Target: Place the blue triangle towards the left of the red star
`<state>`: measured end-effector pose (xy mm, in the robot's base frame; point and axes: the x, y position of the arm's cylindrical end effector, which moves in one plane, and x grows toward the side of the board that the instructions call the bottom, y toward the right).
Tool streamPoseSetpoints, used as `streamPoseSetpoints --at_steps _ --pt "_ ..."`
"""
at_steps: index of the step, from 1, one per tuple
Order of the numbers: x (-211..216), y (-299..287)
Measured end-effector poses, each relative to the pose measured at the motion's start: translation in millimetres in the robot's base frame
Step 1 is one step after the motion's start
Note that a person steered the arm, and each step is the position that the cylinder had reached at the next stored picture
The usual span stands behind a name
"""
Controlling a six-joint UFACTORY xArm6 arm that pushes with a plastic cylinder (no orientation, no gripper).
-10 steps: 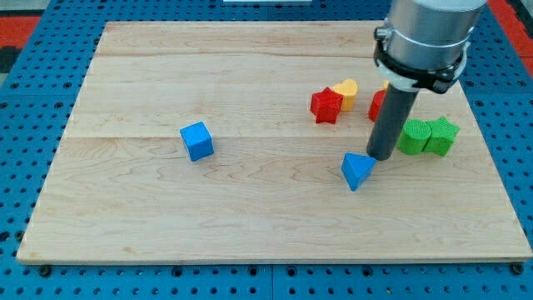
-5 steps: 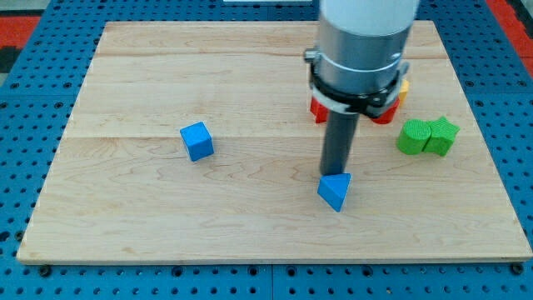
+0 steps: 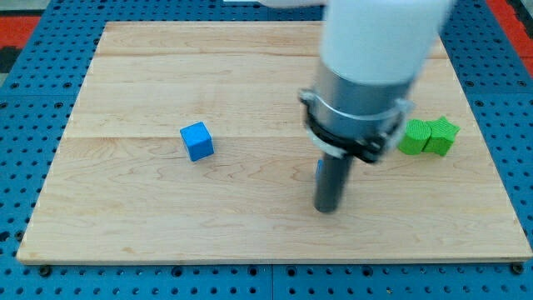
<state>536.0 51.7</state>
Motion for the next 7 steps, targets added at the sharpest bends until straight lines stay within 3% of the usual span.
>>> streamPoseSetpoints --at_steps 2,3,4,5,6,7 --pt "-109 -87" --pt "-88 -94" --pt "-12 -85" --pt "52 -21" --pt "30 95" --pt "22 111"
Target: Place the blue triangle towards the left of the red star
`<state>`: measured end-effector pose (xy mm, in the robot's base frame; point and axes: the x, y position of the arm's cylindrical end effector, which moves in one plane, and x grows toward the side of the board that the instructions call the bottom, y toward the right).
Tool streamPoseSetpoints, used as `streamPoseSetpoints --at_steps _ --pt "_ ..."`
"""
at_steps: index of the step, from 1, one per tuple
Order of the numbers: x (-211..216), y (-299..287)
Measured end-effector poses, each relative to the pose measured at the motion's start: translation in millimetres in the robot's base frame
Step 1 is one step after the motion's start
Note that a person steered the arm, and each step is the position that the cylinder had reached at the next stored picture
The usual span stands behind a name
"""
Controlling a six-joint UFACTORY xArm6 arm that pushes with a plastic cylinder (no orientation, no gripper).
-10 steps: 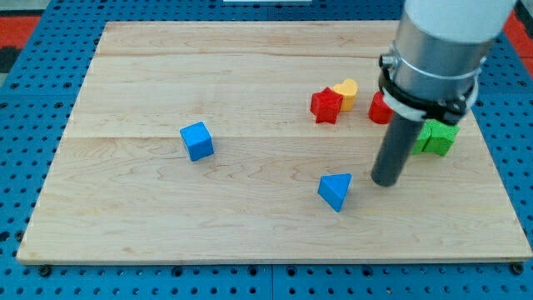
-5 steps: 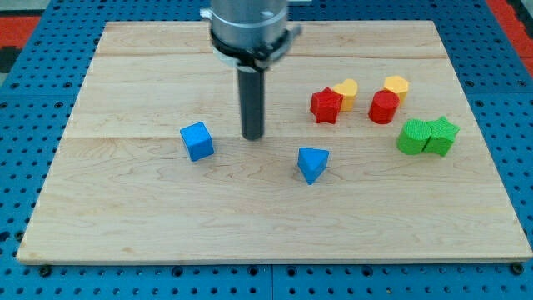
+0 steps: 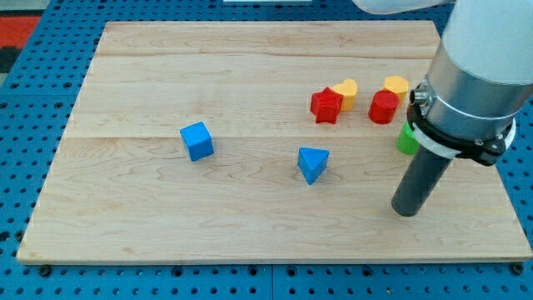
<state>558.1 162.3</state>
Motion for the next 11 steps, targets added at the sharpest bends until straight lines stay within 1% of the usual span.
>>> streamPoseSetpoints --at_steps 1,2,3,4,5,6,8,9,10,11 --pt "-31 -29" --pt "-56 -77" --pt "-56 -90" --pt "-84 -106" --pt "-137 -122" --pt "-150 -129" --pt "-137 -65" --pt "-109 -45" --pt "-75 -54" --pt "-54 -86"
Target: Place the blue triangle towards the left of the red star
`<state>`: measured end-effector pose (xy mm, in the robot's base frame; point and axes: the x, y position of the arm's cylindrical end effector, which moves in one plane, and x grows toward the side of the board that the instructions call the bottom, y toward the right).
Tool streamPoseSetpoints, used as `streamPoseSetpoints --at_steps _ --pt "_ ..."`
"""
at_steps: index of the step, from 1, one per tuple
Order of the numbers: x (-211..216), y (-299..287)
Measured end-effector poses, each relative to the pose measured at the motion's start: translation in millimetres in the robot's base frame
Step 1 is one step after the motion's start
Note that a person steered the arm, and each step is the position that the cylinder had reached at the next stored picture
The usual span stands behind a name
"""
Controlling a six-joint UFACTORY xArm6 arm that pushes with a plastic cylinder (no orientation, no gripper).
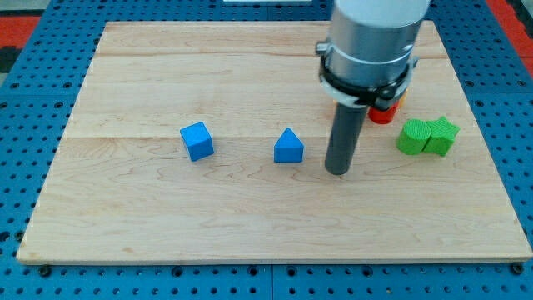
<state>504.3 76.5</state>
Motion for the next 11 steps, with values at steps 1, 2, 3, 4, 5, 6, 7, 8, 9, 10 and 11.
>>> streamPoseSetpoints --at_steps 1,2,3,4,5,6,7,8,9,10,11 --pt "12 -34" --pt "2 -50" --pt "-39 -60" --pt "-39 -60" --pt "-39 -60" --pt "-39 -60" --pt "-39 -60" --pt "-39 -60" --pt "-39 -60" --pt "-39 -60" --pt "-78 -82"
